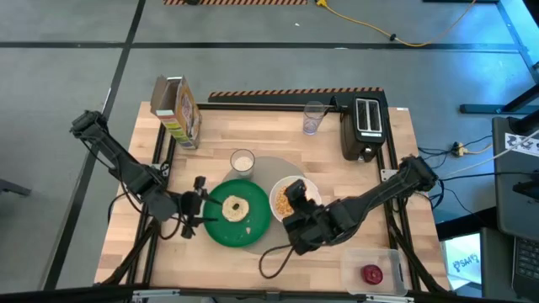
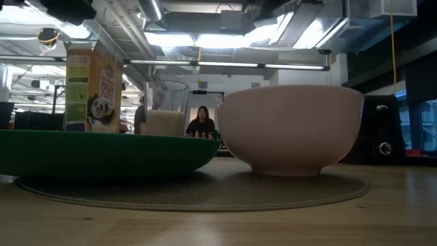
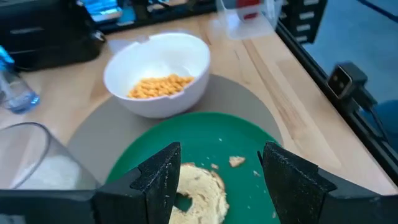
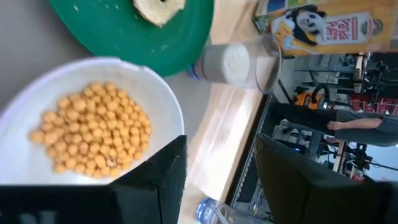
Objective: Arrange a breakfast setting
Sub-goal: Put the red apple on the grey tablemat to the top left of the white bowl
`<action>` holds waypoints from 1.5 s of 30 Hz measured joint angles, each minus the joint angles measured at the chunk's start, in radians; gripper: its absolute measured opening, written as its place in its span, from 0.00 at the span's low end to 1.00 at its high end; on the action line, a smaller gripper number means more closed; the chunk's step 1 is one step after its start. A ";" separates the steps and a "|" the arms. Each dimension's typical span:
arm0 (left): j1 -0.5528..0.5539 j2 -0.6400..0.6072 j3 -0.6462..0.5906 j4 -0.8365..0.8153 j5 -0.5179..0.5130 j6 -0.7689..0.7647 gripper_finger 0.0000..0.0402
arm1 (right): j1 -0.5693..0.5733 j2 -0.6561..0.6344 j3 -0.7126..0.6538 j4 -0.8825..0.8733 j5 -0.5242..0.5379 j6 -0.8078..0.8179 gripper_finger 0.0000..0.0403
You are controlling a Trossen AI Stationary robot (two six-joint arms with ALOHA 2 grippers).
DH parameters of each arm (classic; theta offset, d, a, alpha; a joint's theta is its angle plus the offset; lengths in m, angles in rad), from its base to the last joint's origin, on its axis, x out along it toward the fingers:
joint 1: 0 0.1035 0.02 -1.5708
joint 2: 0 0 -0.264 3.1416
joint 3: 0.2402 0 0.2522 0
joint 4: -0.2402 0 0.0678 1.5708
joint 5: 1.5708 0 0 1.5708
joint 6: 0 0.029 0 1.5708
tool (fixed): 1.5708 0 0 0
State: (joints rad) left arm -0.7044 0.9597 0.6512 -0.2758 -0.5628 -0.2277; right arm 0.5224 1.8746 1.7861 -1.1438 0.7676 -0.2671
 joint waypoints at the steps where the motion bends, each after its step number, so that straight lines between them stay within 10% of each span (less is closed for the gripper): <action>1: 0.000 -0.006 -0.001 0.005 -0.009 -0.001 0.53 | -0.002 -0.025 -0.028 0.010 0.000 0.000 0.43; 25: 0.211 -0.017 -0.003 0.097 -0.053 0.013 0.53 | -0.014 -0.844 -0.965 0.745 -0.027 -0.083 0.43; 45: 0.283 0.131 -0.003 0.314 0.000 0.050 0.53 | -0.013 -0.866 -1.113 1.046 -0.164 -0.081 0.43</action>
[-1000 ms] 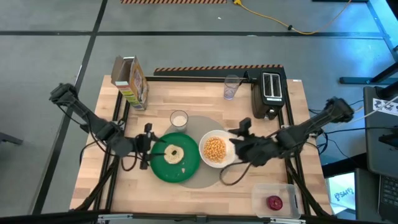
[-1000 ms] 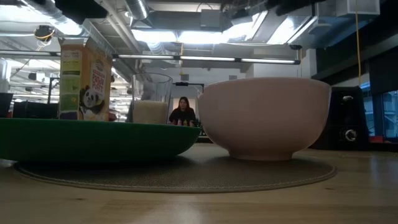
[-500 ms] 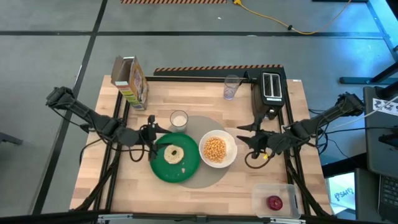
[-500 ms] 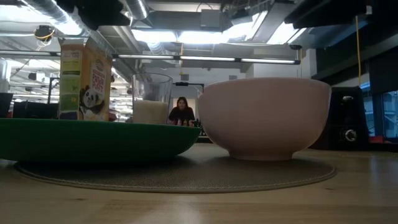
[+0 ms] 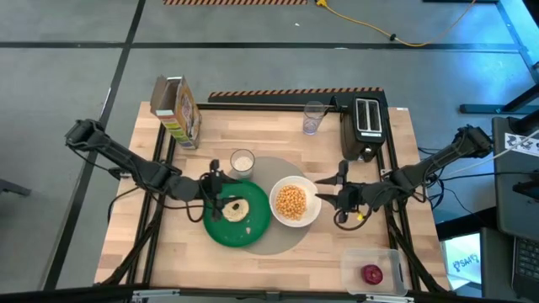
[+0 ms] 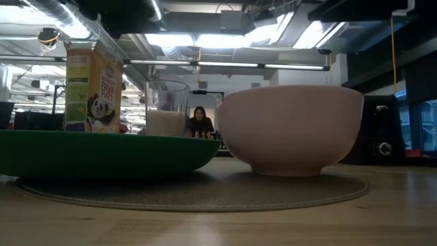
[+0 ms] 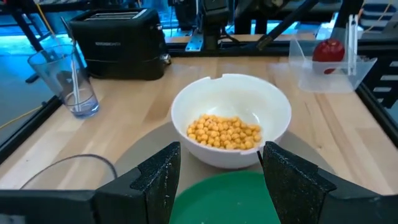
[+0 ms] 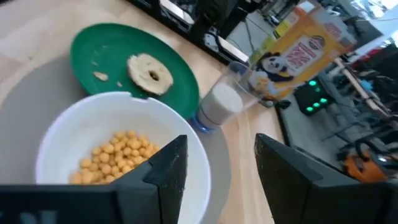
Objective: Arrange a breakfast setting
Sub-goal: Put the red apple on the grey tablemat to the top left of the white bowl
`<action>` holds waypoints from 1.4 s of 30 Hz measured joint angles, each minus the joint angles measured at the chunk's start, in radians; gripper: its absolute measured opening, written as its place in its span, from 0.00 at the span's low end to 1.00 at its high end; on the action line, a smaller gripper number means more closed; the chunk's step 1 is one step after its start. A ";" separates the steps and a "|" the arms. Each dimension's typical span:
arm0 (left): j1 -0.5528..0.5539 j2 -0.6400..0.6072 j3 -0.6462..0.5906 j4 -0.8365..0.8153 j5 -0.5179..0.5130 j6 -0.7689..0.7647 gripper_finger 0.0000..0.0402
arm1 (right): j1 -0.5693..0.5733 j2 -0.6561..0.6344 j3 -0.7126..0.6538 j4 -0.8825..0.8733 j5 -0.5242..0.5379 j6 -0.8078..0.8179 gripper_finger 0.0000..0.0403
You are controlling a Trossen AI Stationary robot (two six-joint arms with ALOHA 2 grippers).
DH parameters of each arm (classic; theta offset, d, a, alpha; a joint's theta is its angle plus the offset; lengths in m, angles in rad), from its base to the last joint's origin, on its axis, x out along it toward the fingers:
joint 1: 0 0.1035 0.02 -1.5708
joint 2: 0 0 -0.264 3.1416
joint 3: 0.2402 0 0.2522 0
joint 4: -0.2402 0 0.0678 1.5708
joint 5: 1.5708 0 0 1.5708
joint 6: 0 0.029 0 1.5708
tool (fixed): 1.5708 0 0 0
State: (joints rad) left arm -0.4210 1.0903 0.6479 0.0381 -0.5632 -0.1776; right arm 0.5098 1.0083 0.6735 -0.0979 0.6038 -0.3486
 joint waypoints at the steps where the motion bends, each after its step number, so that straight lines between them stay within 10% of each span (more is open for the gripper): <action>1: 0.000 0.005 0.000 0.014 0.000 0.001 0.53 | 0.000 0.003 0.000 0.001 0.016 -0.003 0.43; 13: 0.073 0.008 0.000 0.068 0.031 0.059 0.53 | -0.024 0.004 0.000 0.115 0.094 -0.240 0.43; 24: 0.101 0.017 0.000 0.127 0.157 0.052 0.53 | -0.094 0.004 0.076 0.104 -0.242 -0.065 0.43; 42: -0.056 0.211 0.000 0.426 0.105 -0.042 0.53 | 0.245 0.187 0.325 -0.192 -0.228 0.166 0.43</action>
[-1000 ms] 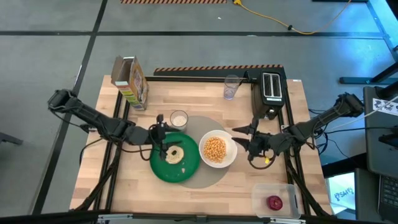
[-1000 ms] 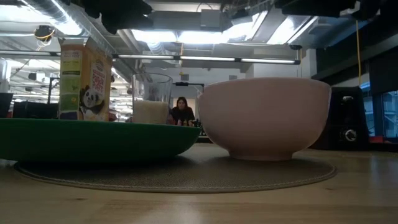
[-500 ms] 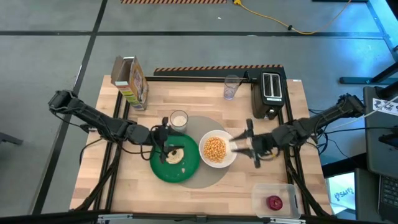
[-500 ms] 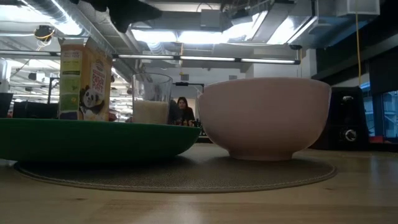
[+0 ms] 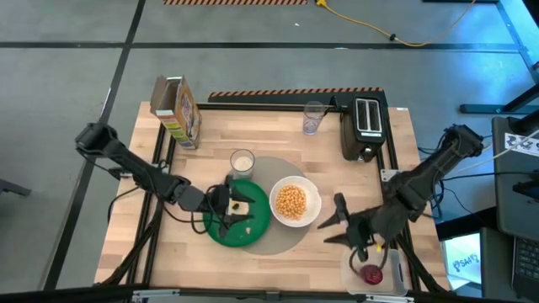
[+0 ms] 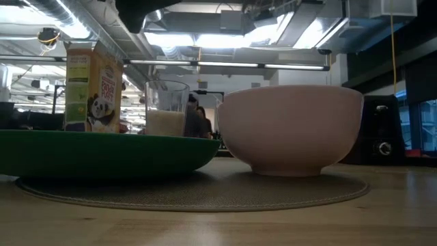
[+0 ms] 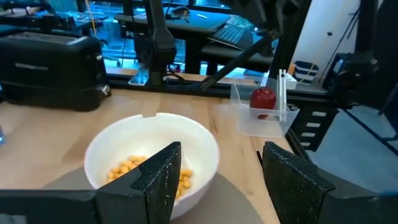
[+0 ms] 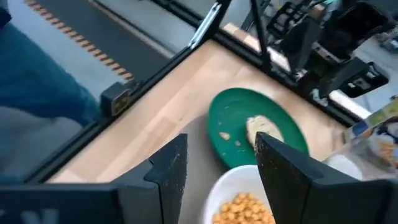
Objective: Arrange a breakfast setting
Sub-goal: Put the red apple on the grey tablemat to the top left of the white bowl
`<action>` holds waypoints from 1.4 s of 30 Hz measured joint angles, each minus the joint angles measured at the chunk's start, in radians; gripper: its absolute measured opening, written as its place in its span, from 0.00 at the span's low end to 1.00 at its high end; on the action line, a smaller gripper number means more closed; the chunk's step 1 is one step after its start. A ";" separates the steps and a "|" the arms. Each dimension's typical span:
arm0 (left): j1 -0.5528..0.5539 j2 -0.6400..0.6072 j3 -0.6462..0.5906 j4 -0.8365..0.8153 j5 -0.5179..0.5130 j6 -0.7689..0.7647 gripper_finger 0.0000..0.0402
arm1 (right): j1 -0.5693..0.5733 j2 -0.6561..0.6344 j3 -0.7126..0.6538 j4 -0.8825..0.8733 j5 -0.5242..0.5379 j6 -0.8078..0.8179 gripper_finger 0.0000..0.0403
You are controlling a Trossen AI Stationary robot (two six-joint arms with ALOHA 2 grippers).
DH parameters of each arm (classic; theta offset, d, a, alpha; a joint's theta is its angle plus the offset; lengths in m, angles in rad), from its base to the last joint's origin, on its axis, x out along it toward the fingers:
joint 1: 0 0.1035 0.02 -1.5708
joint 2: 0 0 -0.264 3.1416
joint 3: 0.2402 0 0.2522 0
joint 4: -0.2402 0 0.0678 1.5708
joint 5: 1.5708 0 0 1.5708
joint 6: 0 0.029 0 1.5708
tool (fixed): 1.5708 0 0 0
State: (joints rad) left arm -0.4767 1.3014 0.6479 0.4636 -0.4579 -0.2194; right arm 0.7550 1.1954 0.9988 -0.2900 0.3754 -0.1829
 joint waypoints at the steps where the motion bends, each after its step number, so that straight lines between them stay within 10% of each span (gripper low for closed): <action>1: -0.010 0.007 0.000 0.007 -0.009 -0.011 0.53 | 0.014 0.016 0.022 -0.027 0.004 0.018 0.43; 25: -0.090 0.083 0.000 0.129 -0.038 -0.068 0.53 | 0.154 0.099 0.120 -0.161 0.020 0.367 0.45; 42: -0.090 0.083 0.000 0.128 -0.038 -0.067 0.53 | 0.155 0.099 0.120 -0.508 -0.094 0.725 0.95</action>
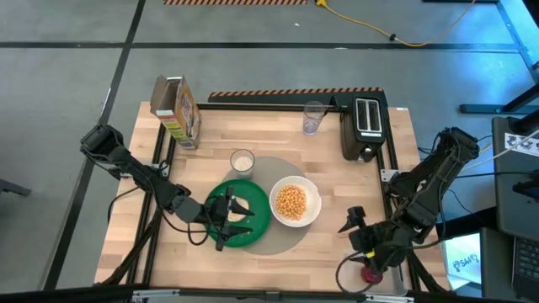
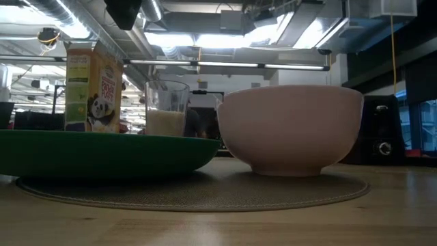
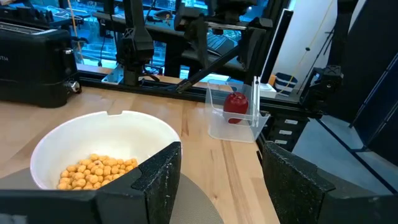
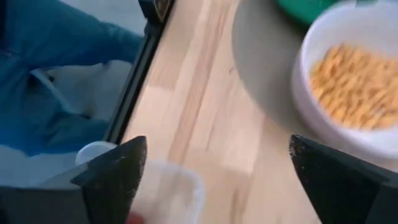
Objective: Arrange a breakfast setting
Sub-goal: Put the red apple on the grey tablemat to the top left of the white bowl
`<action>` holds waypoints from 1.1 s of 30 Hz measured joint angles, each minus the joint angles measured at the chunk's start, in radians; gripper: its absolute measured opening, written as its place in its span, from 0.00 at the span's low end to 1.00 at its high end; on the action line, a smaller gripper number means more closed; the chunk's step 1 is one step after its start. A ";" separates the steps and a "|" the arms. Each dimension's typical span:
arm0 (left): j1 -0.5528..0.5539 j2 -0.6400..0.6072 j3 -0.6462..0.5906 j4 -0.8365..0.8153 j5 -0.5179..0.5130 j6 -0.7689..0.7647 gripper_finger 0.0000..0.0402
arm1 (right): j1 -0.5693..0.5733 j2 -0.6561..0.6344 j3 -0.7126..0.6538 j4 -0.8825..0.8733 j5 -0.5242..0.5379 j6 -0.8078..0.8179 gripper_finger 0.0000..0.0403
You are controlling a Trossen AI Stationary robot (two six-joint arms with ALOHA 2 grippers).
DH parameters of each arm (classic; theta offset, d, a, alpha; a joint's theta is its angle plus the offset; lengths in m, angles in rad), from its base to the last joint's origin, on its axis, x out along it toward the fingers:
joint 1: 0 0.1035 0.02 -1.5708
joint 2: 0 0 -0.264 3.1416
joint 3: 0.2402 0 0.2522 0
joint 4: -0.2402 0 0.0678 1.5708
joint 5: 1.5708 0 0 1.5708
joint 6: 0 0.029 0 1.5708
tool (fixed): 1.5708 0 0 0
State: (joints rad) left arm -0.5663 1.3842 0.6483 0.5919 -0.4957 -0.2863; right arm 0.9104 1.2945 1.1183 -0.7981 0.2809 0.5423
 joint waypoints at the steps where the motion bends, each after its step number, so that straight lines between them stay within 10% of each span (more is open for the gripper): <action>1: 0.000 0.000 0.000 0.000 0.000 0.000 0.53 | 0.000 0.000 0.000 -0.011 -0.023 0.028 0.97; 33: 0.000 0.000 0.000 -0.016 0.000 0.001 0.53 | 0.206 0.114 0.011 0.025 -0.223 0.685 0.92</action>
State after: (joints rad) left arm -0.5659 1.3838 0.6487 0.5755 -0.4953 -0.2855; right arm 1.1163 1.4082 1.1294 -0.7730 0.0578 1.2277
